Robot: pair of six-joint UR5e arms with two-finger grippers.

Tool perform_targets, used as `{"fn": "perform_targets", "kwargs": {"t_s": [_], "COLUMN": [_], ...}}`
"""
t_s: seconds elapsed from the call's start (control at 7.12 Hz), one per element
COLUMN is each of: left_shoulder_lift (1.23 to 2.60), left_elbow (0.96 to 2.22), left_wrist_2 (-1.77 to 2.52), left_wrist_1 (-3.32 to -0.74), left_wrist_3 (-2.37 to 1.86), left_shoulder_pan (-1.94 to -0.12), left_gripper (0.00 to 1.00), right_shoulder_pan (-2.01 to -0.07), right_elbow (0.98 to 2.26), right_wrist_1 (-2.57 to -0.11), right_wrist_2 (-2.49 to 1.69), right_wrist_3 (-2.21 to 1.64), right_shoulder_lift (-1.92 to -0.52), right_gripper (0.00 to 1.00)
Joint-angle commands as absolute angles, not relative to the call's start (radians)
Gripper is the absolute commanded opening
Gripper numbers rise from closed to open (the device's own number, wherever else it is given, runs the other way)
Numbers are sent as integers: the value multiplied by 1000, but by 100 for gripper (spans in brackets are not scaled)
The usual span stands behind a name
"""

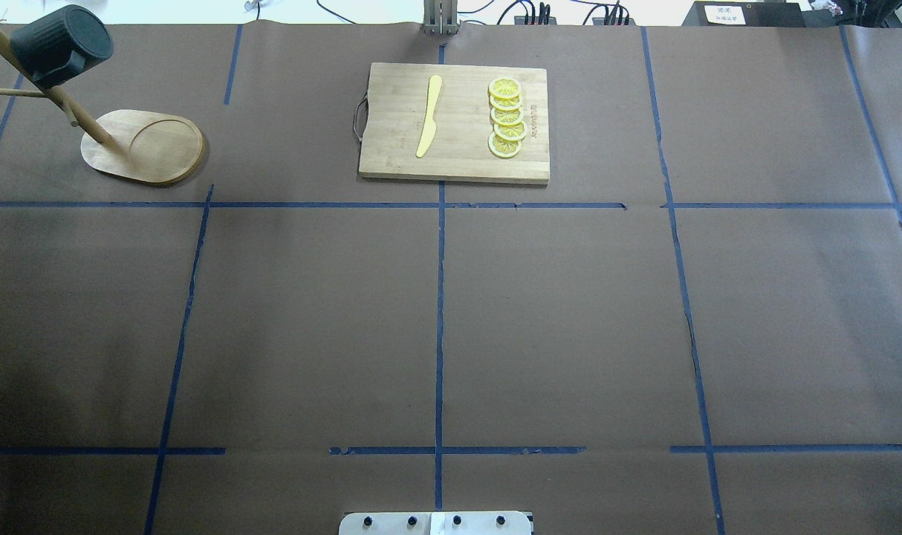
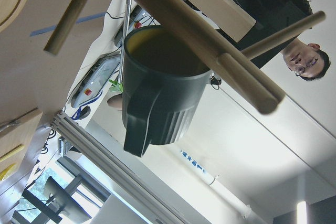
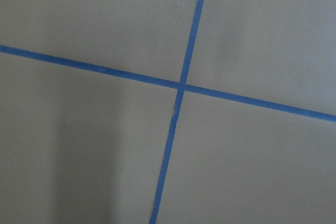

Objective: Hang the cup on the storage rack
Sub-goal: 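Release the mug on the peg and pull the left gripper back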

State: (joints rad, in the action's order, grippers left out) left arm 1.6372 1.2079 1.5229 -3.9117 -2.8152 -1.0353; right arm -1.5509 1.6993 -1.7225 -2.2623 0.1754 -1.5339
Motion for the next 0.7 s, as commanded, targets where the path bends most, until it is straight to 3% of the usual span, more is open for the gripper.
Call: {"fn": "perform_targets", "kwargs": {"t_s": [0.0, 0.56], "left_shoulder_lift": [1566, 1569], "left_elbow": [1301, 1301], "left_wrist_2": [1604, 1848], "left_wrist_1": [-3907, -3731], "left_wrist_3": [-2452, -1778], "left_shoulder_pan": [-1042, -1113], "left_gripper": [100, 100], "right_shoulder_pan": [-1551, -1551], "right_elbow": [1698, 1690], "right_wrist_1": [-1723, -1723], "right_wrist_2": [-2261, -2263], "right_wrist_3": [175, 170], "right_shoulder_lift": [-1532, -1534], "right_gripper": [100, 100]}}
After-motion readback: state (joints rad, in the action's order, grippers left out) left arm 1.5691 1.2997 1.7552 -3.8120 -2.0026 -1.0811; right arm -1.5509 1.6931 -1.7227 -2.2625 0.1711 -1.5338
